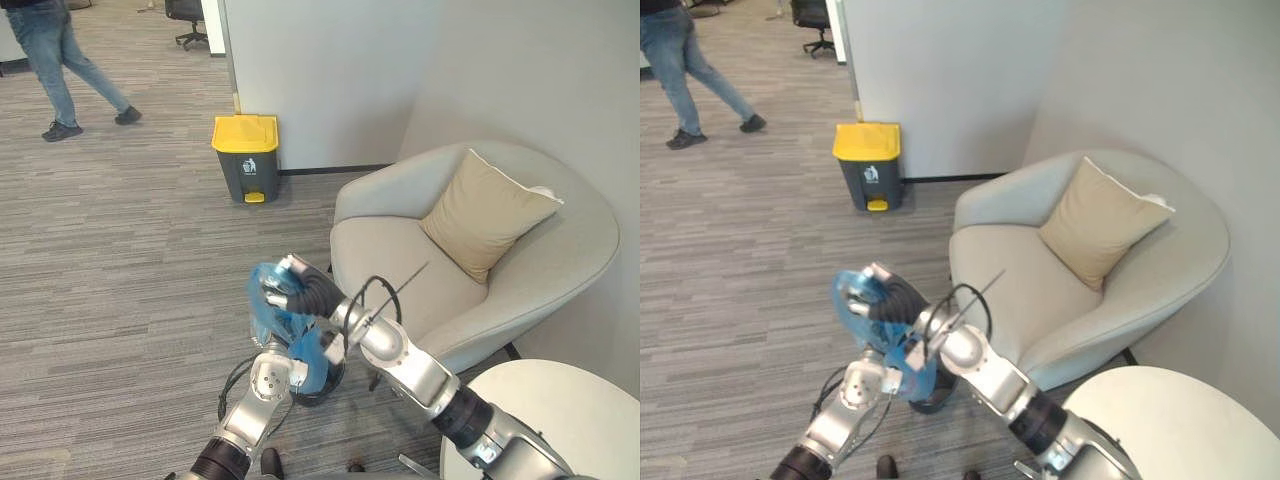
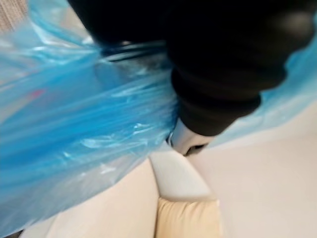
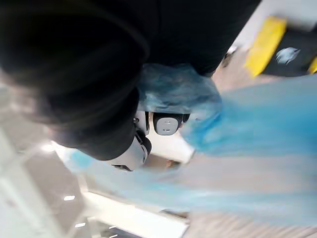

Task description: Gather rubbish on tea table into small bin, then transfer packed bag to large trash can.

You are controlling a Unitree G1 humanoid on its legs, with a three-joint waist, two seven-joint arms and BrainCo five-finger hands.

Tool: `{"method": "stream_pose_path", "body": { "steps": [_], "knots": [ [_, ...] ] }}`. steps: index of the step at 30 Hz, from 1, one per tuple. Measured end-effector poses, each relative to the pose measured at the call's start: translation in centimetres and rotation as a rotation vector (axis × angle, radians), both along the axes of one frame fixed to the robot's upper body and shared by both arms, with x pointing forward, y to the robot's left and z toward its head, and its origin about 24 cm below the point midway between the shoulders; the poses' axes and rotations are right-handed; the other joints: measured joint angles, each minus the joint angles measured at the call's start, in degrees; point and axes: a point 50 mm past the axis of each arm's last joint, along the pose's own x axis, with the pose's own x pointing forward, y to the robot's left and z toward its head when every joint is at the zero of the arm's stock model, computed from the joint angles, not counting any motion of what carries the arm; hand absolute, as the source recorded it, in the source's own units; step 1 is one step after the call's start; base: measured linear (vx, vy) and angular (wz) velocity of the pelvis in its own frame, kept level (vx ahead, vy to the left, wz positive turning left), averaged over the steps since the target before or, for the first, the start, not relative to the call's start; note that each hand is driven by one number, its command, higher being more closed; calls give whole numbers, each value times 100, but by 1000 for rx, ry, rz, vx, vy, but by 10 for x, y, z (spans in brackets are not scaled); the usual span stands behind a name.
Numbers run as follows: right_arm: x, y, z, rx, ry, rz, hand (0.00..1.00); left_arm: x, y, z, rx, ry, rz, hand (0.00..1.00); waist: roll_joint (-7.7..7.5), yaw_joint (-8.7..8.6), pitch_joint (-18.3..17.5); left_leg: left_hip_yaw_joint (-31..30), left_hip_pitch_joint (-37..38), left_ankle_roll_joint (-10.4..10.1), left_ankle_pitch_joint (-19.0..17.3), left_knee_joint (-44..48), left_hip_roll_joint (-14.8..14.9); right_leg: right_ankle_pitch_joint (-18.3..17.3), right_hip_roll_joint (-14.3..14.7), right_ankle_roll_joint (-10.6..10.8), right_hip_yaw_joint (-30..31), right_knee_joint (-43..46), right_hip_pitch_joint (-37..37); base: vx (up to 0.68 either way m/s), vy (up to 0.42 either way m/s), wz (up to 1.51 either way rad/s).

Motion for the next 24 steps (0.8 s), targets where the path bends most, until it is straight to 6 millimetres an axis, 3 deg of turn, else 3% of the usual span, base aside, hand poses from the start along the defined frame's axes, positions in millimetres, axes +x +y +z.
{"method": "stream_pose_path", "body": {
  "steps": [1,9,15,20,24],
  "knots": [
    [1,-4,-2,-19,-8,-15,0,-1,1,0,-2,0,6,100,1,-3,0,0,1,0,0,0,0,-2,0,2,0,0,0,43,-3,0],
    [6,-41,-12,-206,-129,-191,0,-7,13,-7,-17,34,49,100,19,-13,30,-29,3,1,-1,0,-2,-15,-1,3,-25,-3,21,37,-3,1],
    [1,-71,-14,-167,-143,-393,0,-17,28,-12,-39,61,119,100,65,-13,74,-76,7,13,-11,0,-53,-67,-12,17,-72,22,31,6,1,5],
    [-12,-96,-42,-61,42,-595,0,-34,50,-29,-51,141,219,100,121,-56,115,-123,16,-7,-43,0,-55,-91,-47,15,-116,10,70,49,4,5],
    [-19,-108,-88,10,305,-707,0,-55,67,-61,-81,299,313,100,148,-64,137,-147,60,-7,-79,0,-72,-131,-55,32,-150,16,128,48,0,4]
  ]
}}
